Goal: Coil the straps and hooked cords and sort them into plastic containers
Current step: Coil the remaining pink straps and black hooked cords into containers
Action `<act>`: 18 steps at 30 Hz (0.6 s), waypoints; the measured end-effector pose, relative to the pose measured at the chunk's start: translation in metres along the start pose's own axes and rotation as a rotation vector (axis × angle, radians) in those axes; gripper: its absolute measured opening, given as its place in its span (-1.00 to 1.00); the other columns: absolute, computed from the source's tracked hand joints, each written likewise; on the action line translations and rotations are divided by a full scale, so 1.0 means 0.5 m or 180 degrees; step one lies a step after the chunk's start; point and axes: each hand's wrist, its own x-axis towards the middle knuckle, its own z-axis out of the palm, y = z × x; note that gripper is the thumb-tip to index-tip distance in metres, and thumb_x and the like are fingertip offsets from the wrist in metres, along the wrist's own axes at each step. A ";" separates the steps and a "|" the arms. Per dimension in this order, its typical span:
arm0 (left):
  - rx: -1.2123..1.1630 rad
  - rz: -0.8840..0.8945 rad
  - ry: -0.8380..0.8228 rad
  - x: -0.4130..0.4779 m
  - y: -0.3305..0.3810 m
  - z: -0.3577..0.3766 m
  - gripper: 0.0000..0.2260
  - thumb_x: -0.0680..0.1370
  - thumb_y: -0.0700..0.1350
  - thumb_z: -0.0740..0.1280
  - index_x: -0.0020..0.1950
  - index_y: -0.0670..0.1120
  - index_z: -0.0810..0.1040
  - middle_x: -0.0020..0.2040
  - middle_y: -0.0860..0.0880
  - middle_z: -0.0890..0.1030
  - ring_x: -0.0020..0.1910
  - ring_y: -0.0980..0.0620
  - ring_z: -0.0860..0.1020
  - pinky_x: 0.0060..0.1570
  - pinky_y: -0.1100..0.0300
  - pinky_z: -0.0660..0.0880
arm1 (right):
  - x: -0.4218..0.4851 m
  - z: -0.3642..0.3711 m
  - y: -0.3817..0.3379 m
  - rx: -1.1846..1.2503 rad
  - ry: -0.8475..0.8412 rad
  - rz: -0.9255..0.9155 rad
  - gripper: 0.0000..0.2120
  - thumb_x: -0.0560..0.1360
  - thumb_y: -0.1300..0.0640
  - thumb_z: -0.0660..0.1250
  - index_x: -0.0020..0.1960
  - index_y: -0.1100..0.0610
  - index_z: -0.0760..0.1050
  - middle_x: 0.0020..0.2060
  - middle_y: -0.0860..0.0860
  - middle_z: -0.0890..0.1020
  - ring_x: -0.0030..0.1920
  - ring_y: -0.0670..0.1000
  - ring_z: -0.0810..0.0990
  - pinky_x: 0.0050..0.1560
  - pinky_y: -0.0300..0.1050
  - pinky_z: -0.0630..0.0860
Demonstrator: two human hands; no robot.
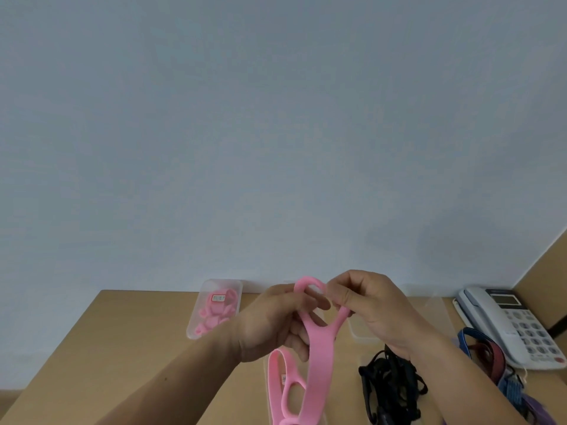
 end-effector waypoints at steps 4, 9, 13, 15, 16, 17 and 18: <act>-0.0182 -0.0072 0.0017 -0.002 0.009 0.000 -0.53 0.51 0.14 0.29 0.11 -0.27 0.55 -0.14 -0.28 0.61 -0.33 -0.14 0.60 -0.37 0.12 0.57 | -0.003 0.012 0.004 -0.0396 0.0071 -0.0316 -0.95 0.45 0.06 0.49 -0.18 0.00 0.66 -0.25 -0.10 0.70 -0.22 -0.16 0.65 -0.21 -0.39 0.50; -0.0139 0.0052 0.0171 0.000 0.002 0.005 -0.64 0.56 -0.03 0.32 0.13 -0.33 0.62 -0.11 -0.28 0.61 -0.36 -0.04 0.60 -0.37 0.17 0.57 | -0.006 0.017 0.028 -0.1167 0.0493 -0.0499 -0.92 0.42 -0.01 0.52 -0.18 -0.09 0.62 -0.22 -0.15 0.65 -0.19 -0.13 0.63 -0.17 -0.27 0.56; -0.0007 0.0225 0.0078 -0.003 -0.005 0.010 -0.77 0.64 -0.17 0.26 0.16 -0.22 0.65 0.03 -0.30 0.58 -0.27 -0.01 0.58 -0.32 0.22 0.56 | -0.008 0.016 0.037 -0.1414 0.0605 -0.0860 -0.89 0.40 0.06 0.53 -0.20 -0.11 0.63 -0.24 -0.14 0.57 -0.23 -0.10 0.59 -0.23 -0.35 0.47; 0.0010 0.0329 0.0201 -0.006 -0.009 0.010 -0.84 0.62 -0.21 0.29 0.07 -0.20 0.66 -0.01 -0.30 0.61 -0.26 -0.07 0.57 -0.35 0.20 0.55 | -0.012 0.015 0.036 -0.1272 0.0511 -0.0861 -0.93 0.43 0.01 0.50 -0.20 -0.14 0.63 -0.23 -0.14 0.60 -0.20 -0.10 0.60 -0.21 -0.37 0.46; 0.0067 0.0375 0.0306 -0.008 -0.012 0.008 -0.87 0.62 -0.24 0.29 0.05 -0.22 0.63 -0.04 -0.31 0.62 -0.26 -0.12 0.57 -0.36 0.17 0.55 | -0.014 0.014 0.034 -0.1137 0.0453 -0.0792 -0.95 0.44 -0.07 0.46 -0.19 -0.15 0.63 -0.22 -0.14 0.61 -0.20 -0.12 0.60 -0.20 -0.38 0.46; 0.0192 0.0421 0.0420 -0.008 -0.015 0.006 -0.89 0.62 -0.26 0.29 0.06 -0.24 0.60 -0.07 -0.31 0.63 -0.26 -0.16 0.56 -0.35 0.15 0.55 | -0.015 0.015 0.034 -0.0964 0.0414 -0.0706 -0.89 0.43 -0.16 0.40 -0.18 -0.15 0.62 -0.22 -0.14 0.63 -0.21 -0.14 0.60 -0.21 -0.37 0.46; 0.0368 0.0478 0.0516 -0.008 -0.017 0.005 -0.89 0.62 -0.26 0.29 0.07 -0.24 0.59 -0.09 -0.31 0.64 -0.27 -0.17 0.56 -0.33 0.11 0.56 | -0.017 0.016 0.032 -0.0738 0.0391 -0.0554 -0.82 0.41 -0.22 0.35 -0.16 -0.15 0.61 -0.22 -0.13 0.65 -0.23 -0.15 0.60 -0.23 -0.34 0.47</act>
